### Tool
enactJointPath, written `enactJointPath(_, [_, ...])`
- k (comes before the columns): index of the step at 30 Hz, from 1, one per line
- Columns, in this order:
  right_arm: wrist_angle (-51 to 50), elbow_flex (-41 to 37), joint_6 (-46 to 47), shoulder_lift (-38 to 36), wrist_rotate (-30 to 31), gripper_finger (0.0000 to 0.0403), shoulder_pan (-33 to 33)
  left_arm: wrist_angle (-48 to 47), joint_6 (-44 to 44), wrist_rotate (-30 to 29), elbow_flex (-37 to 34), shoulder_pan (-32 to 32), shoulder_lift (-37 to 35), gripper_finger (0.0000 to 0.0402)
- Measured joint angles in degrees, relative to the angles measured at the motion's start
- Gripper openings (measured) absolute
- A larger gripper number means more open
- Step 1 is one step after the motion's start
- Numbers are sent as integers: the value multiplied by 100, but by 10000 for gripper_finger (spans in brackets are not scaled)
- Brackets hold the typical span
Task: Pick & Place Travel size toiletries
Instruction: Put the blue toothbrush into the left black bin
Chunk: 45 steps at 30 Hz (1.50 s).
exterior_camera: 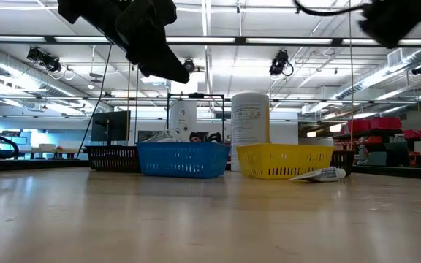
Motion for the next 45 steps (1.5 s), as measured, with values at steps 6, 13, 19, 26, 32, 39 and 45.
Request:
enactJointPath(6, [168,-242,2659,1,72,133,915,2,203,0,0,0,0,108])
enactJointPath(13, [1376,-961,4360,96,224,133,1493,-58,701,-1,0,0,0,108])
enactJointPath(19, [2999,-1613,5262,540,489,133,1886,-3,1560,0,0,2,0,108])
enactJointPath(26, [3579,-1860,5505,1145,432,133,2024,84,1834,0,0,15,0,108])
enactJointPath(32, [3527,-1867,5491,1371,283,133,2027,93,1587,2,0,15,0,108])
enactJointPath(39, [3291,-1885,5000,1647,652,133,1933,79,1197,2,0,15,0,108])
enactJointPath(45, [3467,-2203,4367,1656,543,117,1775,79,1185,0,0,15,0,108])
